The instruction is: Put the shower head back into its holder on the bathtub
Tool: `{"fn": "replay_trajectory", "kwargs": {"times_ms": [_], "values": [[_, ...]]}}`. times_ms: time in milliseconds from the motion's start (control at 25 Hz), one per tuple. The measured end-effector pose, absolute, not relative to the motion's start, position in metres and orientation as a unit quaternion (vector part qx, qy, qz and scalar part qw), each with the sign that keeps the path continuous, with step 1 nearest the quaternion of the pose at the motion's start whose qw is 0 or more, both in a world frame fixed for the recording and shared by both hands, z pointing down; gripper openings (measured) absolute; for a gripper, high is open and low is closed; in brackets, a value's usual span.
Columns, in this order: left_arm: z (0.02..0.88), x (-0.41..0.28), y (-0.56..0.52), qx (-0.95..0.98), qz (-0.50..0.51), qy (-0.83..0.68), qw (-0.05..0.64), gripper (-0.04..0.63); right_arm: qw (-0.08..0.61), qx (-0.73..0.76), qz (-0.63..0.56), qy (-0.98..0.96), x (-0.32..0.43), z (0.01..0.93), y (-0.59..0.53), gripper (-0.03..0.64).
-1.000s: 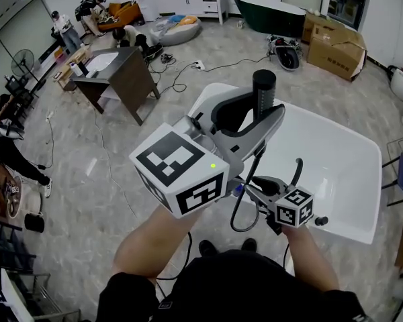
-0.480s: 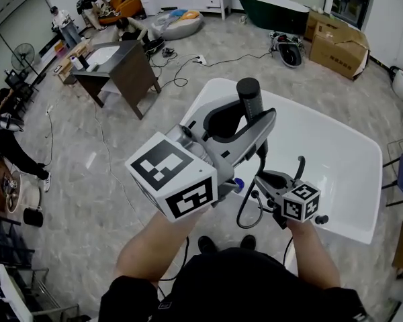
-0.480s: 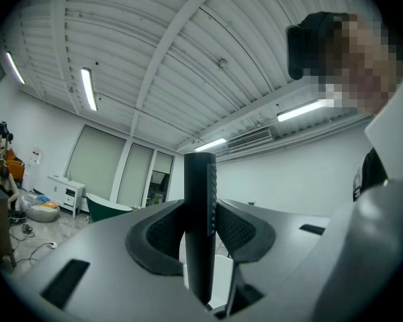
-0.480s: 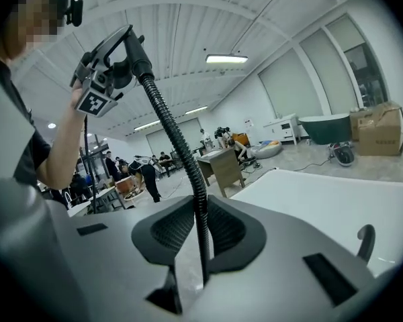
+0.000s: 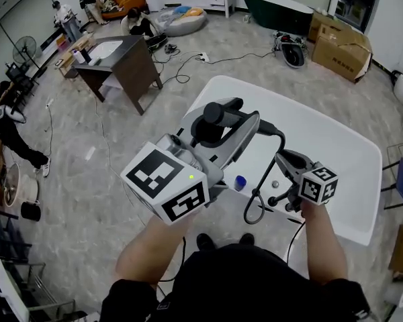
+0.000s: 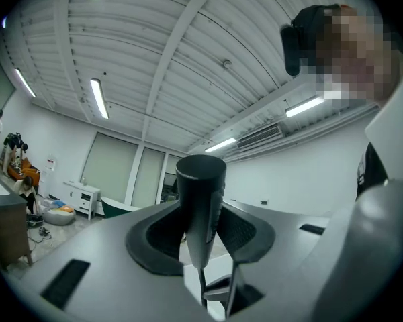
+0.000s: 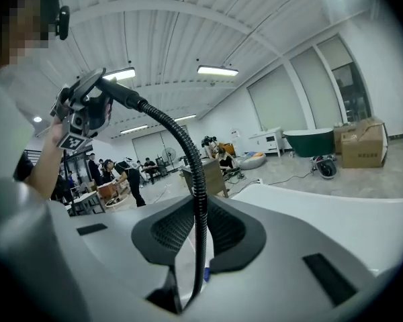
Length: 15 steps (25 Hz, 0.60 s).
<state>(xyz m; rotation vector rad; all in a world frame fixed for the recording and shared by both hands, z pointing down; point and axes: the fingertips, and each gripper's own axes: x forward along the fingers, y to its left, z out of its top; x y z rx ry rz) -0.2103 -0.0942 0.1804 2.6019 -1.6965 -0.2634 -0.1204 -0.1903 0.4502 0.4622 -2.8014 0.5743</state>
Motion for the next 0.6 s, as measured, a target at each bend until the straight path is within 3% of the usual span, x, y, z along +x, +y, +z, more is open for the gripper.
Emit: {"fn": "replay_trajectory", "kwargs": {"times_ms": [600], "values": [[0.179,-0.241,-0.075,0.807,-0.115,-0.580,0.002,0.144,0.101,0.164,0.142,-0.971,-0.134,0.382,-0.236,0.074]]}}
